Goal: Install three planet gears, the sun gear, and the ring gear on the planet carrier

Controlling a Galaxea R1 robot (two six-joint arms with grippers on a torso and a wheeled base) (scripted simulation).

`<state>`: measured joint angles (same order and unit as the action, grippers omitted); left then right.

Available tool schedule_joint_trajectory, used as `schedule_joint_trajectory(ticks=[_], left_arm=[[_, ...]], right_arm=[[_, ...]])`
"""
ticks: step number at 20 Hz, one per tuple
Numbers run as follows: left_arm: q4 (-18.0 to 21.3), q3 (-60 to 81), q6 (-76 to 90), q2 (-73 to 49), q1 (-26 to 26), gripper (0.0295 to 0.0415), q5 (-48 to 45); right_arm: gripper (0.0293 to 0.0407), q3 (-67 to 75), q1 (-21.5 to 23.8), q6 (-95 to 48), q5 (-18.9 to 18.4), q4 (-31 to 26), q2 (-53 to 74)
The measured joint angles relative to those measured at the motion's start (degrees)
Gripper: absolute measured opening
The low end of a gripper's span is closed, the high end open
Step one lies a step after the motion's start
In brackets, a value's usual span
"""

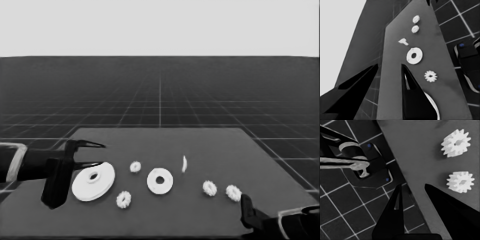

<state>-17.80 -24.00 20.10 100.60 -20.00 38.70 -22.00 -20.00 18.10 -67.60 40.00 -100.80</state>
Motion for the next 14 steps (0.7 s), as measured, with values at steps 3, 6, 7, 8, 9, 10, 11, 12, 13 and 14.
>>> schedule_joint_trajectory(ticks=[3, 6, 7, 8, 9, 10, 11, 12, 13, 14], left_arm=[[1.5, 1.4, -0.1, -0.1, 1.6, 0.0314, 1.0], [-32.3, 3.5, -56.5, 29.2, 19.6, 0.0393, 54.4], [-19.6, -5.5, -83.4, 38.7, 21.1, 0.0403, 56.3], [-9.8, -13.8, -96.7, 40.9, 21.4, 0.0398, 56.2], [-3.7, -20.1, -102.7, 41.6, 21.6, 0.0392, 54.3], [-0.1, -24.3, -105.5, 42.1, 21.8, 0.0388, 52.9], [2.1, -27.1, -106.8, 42.5, 22.0, 0.0386, 52.1], [3.4, -28.8, -107.4, 42.8, 22.0, 0.0385, 51.6], [4.2, -29.9, -107.7, 43.0, 22.1, 0.0385, 51.3], [4.7, -30.6, -107.8, 43.1, 22.1, 0.0385, 51.1]], right_arm=[[0.0337, 0.9, -1.3, -0.1, 0.4, -1.5, -0.3], [0.0383, 0.0, -0.5, 0.0, 0.1, -0.3, 0.0], [0.0384, 0.0, -0.4, 0.0, 0.0, -0.2, 0.0], [0.0384, -0.1, -0.4, 0.0, 0.0, -0.1, 0.0], [0.0385, -0.1, -0.4, 0.0, 0.0, -0.1, 0.0], [0.0385, -0.1, -0.3, 0.0, 0.0, -0.1, 0.0], [0.0385, -0.1, -0.3, 0.0, 0.0, 0.0, 0.0], [0.0385, -0.2, -0.3, 0.0, 0.0, 0.0, 0.0], [0.0385, -0.2, -0.3, 0.0, 0.0, 0.0, 0.0], [0.0385, -0.2, -0.3, 0.0, 0.0, 0.0, 0.0]])
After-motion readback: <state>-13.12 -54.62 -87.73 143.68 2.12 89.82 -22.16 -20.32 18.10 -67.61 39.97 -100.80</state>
